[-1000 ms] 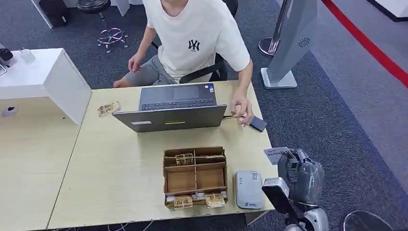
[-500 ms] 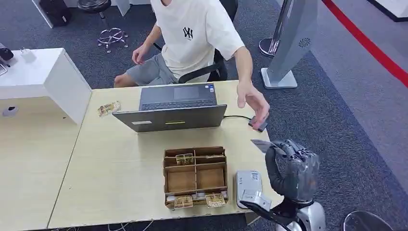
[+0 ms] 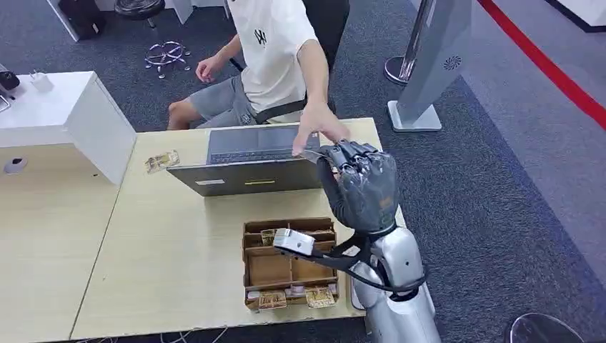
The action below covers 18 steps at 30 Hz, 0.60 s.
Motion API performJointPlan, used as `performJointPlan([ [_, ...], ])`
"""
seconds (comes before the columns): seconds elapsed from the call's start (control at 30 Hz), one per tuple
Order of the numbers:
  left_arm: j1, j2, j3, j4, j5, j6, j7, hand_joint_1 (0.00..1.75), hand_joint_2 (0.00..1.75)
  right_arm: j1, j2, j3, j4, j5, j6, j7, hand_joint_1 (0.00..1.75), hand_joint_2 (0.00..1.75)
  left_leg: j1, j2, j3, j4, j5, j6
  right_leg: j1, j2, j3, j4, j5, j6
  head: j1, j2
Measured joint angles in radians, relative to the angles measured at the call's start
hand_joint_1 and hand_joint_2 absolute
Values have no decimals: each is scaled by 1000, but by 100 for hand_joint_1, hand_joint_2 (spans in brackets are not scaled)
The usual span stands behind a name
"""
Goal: Pass the card to the sensor for recognition and then transmit it.
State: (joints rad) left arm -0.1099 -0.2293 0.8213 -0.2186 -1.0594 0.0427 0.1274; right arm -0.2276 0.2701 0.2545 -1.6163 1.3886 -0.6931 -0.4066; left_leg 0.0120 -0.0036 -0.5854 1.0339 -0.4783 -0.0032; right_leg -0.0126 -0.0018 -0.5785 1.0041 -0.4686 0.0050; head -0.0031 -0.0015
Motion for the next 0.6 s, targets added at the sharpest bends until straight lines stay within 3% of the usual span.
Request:
performJointPlan([
  [0.17,-1,-3,0,0,-6,-2,0,0,0,-44,-6,41,40,38,0,51,175,175,0,0,-1,0,-1,0,0,0,-1,0,0,0,0,0],
  [0.2,-2,-4,0,0,-6,-4,0,0,0,-50,-10,53,47,55,0,74,0,175,0,0,-1,0,-1,0,0,0,-1,0,0,0,0,0],
  [0.37,-4,-6,0,0,-11,-8,1,0,0,-74,-63,117,88,92,0,206,0,175,0,0,-1,0,-1,0,0,0,-1,0,0,0,0,0],
  [0.6,-2,-6,0,0,-16,-9,1,0,0,-65,-105,155,108,128,-1,261,0,175,0,0,-1,0,-1,0,0,0,-1,0,0,0,0,0],
])
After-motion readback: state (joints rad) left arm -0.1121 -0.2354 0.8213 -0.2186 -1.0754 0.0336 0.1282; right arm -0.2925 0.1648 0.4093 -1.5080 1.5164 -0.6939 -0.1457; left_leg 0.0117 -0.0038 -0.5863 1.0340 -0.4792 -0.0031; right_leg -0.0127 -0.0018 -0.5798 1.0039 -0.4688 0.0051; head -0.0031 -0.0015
